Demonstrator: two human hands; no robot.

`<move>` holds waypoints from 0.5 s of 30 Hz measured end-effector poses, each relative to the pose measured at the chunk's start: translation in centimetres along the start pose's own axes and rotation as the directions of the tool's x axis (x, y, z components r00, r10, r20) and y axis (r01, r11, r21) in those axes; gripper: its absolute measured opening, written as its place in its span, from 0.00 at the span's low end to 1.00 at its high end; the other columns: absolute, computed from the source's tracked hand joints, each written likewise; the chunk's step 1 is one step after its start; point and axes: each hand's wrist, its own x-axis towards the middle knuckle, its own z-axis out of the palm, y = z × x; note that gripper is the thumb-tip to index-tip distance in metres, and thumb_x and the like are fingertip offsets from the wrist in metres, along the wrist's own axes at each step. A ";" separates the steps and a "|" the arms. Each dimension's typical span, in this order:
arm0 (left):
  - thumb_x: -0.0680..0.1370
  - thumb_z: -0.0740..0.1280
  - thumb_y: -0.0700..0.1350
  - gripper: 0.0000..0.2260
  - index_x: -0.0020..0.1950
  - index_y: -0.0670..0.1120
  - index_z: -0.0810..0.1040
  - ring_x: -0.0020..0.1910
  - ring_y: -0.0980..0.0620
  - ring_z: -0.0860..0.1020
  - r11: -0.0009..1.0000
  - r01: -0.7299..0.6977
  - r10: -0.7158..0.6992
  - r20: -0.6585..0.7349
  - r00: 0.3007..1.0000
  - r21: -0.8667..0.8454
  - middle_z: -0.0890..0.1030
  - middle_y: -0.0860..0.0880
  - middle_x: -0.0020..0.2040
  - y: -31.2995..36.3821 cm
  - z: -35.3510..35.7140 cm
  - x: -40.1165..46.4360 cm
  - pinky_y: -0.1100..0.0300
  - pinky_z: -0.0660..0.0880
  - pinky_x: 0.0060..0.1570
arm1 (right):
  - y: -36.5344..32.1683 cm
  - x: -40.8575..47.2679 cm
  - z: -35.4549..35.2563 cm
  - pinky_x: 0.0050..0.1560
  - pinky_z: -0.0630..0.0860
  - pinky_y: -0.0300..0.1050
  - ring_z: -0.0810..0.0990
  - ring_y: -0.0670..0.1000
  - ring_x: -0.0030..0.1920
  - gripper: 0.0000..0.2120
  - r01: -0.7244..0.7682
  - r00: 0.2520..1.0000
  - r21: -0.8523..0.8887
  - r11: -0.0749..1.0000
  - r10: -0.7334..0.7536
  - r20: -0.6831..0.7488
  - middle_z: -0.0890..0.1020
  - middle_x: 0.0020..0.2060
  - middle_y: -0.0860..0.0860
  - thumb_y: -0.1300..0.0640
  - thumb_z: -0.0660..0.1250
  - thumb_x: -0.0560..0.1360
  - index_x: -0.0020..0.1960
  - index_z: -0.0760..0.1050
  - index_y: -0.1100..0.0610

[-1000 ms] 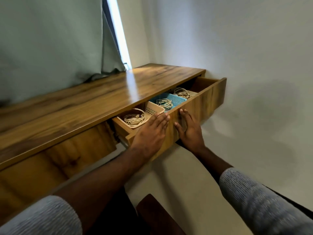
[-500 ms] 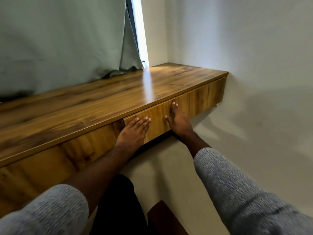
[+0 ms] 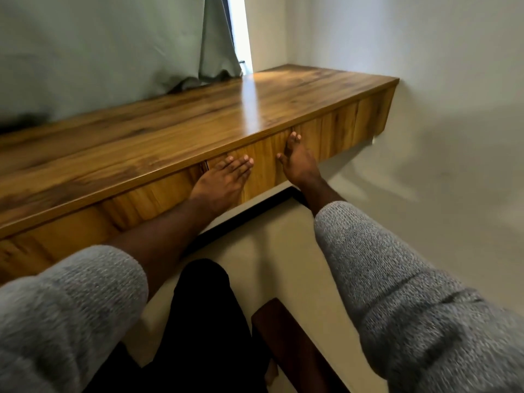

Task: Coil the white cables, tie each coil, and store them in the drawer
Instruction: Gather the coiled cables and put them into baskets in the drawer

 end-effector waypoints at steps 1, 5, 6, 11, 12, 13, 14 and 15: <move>0.81 0.42 0.45 0.28 0.81 0.40 0.42 0.81 0.46 0.43 1.000 -0.005 0.006 -0.007 1.000 0.017 0.43 0.42 0.82 -0.1 0.1 0.1 0.49 0.43 0.79 | 0.0 0.2 0.0 0.78 0.57 0.51 0.55 0.59 0.80 0.34 -0.006 1.000 0.002 1.000 0.006 0.006 0.53 0.81 0.59 0.50 0.61 0.84 0.82 0.49 0.60; 0.82 0.43 0.46 0.28 0.80 0.39 0.42 0.81 0.46 0.42 1.000 -0.013 0.013 -0.013 1.000 0.021 0.43 0.43 0.82 -0.2 0.3 0.3 0.49 0.43 0.79 | -0.4 0.4 -0.1 0.77 0.58 0.53 0.56 0.60 0.80 0.33 -0.041 0.999 -0.034 0.999 0.042 0.024 0.53 0.82 0.58 0.51 0.59 0.84 0.82 0.48 0.59; 0.82 0.44 0.46 0.27 0.80 0.39 0.42 0.81 0.46 0.42 1.000 -0.008 0.008 0.005 1.000 0.021 0.42 0.43 0.82 -0.2 0.3 0.3 0.49 0.43 0.79 | -0.7 0.4 -0.1 0.77 0.59 0.53 0.57 0.61 0.80 0.33 -0.043 0.999 -0.044 0.998 0.045 0.028 0.53 0.81 0.58 0.51 0.59 0.85 0.82 0.48 0.60; 0.84 0.46 0.45 0.27 0.81 0.40 0.42 0.81 0.47 0.42 1.000 0.007 -0.007 -0.001 1.000 0.009 0.42 0.43 0.82 0.0 0.2 0.4 0.49 0.43 0.79 | -1.4 -0.1 -1.1 0.76 0.60 0.54 0.59 0.62 0.79 0.32 -0.057 0.995 -0.089 0.994 0.063 0.073 0.52 0.82 0.58 0.53 0.58 0.85 0.82 0.46 0.59; 0.84 0.47 0.45 0.27 0.81 0.40 0.42 0.81 0.47 0.42 1.000 0.013 -0.014 -0.008 1.000 -0.014 0.42 0.43 0.82 -0.1 0.1 0.4 0.50 0.43 0.79 | -1.4 -0.2 -1.4 0.77 0.60 0.54 0.58 0.61 0.79 0.32 -0.051 0.993 -0.100 0.994 0.061 0.102 0.51 0.82 0.57 0.53 0.58 0.85 0.82 0.45 0.59; 0.84 0.47 0.45 0.27 0.81 0.40 0.43 0.81 0.47 0.43 0.999 0.023 -0.023 -0.002 1.000 -0.037 0.43 0.43 0.82 0.0 0.0 0.4 0.50 0.43 0.79 | -1.1 -0.2 -1.4 0.77 0.62 0.55 0.60 0.61 0.79 0.32 -0.051 0.991 -0.100 0.994 0.063 0.118 0.54 0.82 0.58 0.52 0.58 0.85 0.82 0.47 0.58; 0.84 0.48 0.45 0.27 0.81 0.40 0.45 0.81 0.47 0.45 0.999 0.026 -0.026 0.001 1.000 -0.037 0.45 0.43 0.82 -0.1 -0.3 0.3 0.50 0.44 0.79 | -1.1 -0.2 -1.6 0.73 0.67 0.56 0.65 0.61 0.76 0.30 -0.040 0.994 -0.106 0.994 0.050 0.101 0.61 0.79 0.58 0.53 0.60 0.84 0.81 0.53 0.57; 0.84 0.49 0.45 0.26 0.81 0.39 0.48 0.81 0.46 0.47 0.998 0.012 -0.012 -0.008 1.000 -0.060 0.48 0.42 0.82 -0.1 -0.6 0.3 0.50 0.45 0.79 | -1.2 -0.3 -1.7 0.66 0.73 0.55 0.72 0.61 0.71 0.24 -0.040 0.998 -0.104 0.994 0.043 0.036 0.71 0.74 0.58 0.53 0.60 0.83 0.78 0.62 0.56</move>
